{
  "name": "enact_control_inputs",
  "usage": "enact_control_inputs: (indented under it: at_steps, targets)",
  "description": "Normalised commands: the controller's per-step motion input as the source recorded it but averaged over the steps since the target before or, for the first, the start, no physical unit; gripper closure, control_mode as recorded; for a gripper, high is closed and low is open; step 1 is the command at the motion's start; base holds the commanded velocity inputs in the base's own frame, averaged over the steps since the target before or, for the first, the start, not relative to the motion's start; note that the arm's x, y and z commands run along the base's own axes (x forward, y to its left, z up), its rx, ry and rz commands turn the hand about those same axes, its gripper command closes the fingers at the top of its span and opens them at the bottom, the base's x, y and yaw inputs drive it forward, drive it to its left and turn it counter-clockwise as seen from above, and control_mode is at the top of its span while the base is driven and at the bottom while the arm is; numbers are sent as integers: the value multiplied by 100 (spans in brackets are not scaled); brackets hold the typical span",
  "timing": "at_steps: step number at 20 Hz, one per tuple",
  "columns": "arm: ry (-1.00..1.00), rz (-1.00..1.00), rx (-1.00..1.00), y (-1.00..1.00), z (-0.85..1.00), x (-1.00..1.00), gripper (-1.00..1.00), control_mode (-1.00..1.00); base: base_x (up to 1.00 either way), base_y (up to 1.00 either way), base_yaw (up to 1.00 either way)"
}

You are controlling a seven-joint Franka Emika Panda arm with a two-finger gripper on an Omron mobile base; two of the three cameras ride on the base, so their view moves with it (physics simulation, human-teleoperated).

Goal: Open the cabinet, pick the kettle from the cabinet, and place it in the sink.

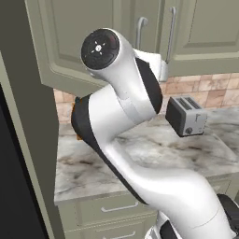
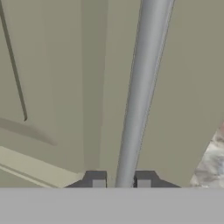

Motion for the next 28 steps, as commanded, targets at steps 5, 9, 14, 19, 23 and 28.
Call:
enact_control_inputs:
  at_steps: [5, 9, 14, 19, 23, 28]
  targets:
    - [11, -17, 0, 11, -8, -18, -100, -100, 0, 0, 0]
    - [1, -16, 3, -4, -12, -33, -100, -100, 0, 0, 0]
    - [0, -4, 20, -17, -13, -39, -100, -100, 0, 0, 0]
    - [-2, 0, 27, -43, -23, -40, -100, -100, 0, 0, 0]
    - [-19, 2, 23, -53, -17, -50, -100, -100, 0, 0, 0]
    - [-16, 3, 16, -54, -17, -40, -100, -100, 0, 0, 0]
